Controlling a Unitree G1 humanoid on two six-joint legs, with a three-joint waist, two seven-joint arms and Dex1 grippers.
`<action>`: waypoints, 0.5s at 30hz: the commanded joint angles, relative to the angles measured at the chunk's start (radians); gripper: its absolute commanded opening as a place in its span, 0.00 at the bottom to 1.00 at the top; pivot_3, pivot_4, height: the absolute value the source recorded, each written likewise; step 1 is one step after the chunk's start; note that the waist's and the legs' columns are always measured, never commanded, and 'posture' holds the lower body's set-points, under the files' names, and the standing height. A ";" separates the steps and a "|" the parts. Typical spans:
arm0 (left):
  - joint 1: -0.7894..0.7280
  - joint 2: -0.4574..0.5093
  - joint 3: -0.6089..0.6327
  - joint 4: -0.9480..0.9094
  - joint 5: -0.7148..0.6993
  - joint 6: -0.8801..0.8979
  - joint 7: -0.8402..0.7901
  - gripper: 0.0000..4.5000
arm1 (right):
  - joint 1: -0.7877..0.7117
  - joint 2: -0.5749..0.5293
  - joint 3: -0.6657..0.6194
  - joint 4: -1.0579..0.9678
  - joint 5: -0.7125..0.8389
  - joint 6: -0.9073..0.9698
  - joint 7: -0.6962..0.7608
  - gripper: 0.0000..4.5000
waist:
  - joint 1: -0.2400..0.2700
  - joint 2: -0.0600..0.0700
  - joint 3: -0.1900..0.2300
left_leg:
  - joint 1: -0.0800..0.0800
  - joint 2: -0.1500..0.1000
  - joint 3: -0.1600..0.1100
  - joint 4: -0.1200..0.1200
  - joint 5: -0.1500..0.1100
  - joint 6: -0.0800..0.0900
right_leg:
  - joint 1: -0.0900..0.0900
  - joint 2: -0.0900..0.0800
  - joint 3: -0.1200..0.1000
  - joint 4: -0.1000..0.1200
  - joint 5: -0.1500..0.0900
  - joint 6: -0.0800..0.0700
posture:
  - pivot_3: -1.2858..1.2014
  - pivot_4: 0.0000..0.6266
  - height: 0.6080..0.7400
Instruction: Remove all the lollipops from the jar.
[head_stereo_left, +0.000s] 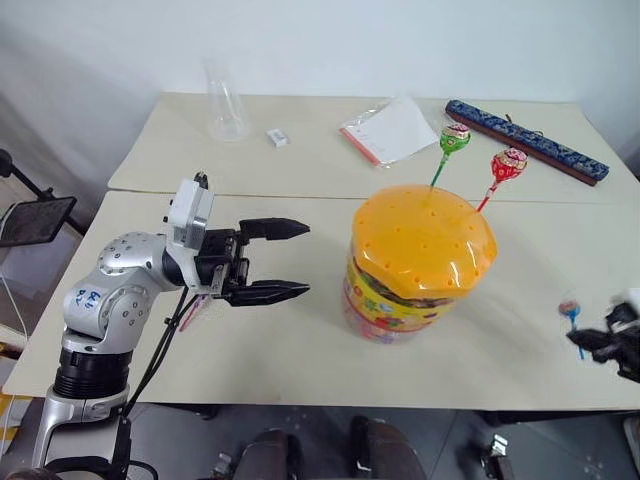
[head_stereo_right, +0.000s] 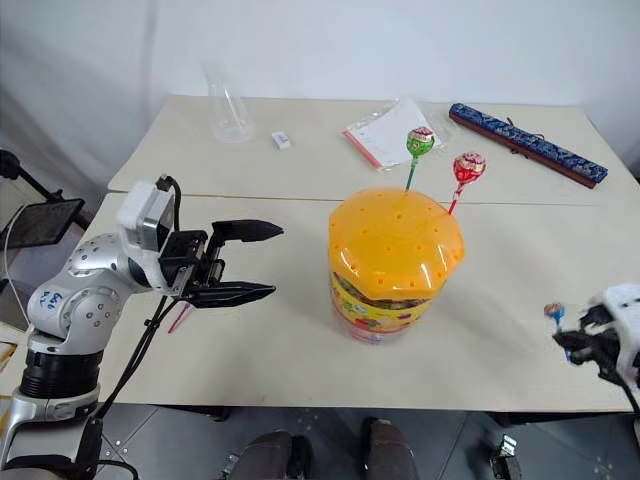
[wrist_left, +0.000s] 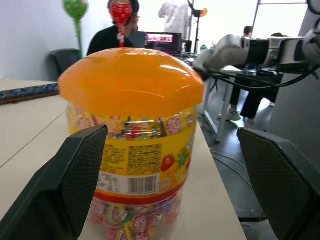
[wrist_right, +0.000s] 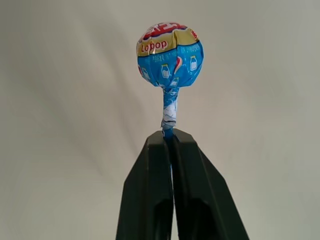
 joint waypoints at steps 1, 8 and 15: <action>-0.009 0.013 0.015 -0.008 -0.008 0.002 -0.005 0.98 | -0.052 0.024 -0.013 0.040 -0.044 -0.046 0.047 0.22 | 0.004 0.000 0.000 | 0.000 0.000 0.000 0.000 0.000 0.000 | 0.000 0.000 0.000 0.000 0.000 0.001 | 0.52 0.24 1.00; -0.027 -0.011 0.068 0.004 -0.072 0.040 0.037 0.98 | -0.095 0.133 -0.170 -0.025 0.024 -0.218 0.245 0.74 | 0.008 0.000 0.000 | -0.001 0.000 0.000 0.000 0.000 0.000 | 0.000 0.000 -0.001 -0.001 0.001 0.001 | 0.52 0.24 1.00; -0.028 -0.099 0.173 0.072 -0.184 0.094 0.169 0.98 | -0.314 0.272 -0.261 -0.316 0.380 -0.122 0.151 0.74 | 0.002 0.000 0.000 | 0.001 0.000 -0.001 0.000 0.000 -0.002 | 0.000 0.000 0.001 0.002 0.002 0.003 | 0.52 0.24 1.00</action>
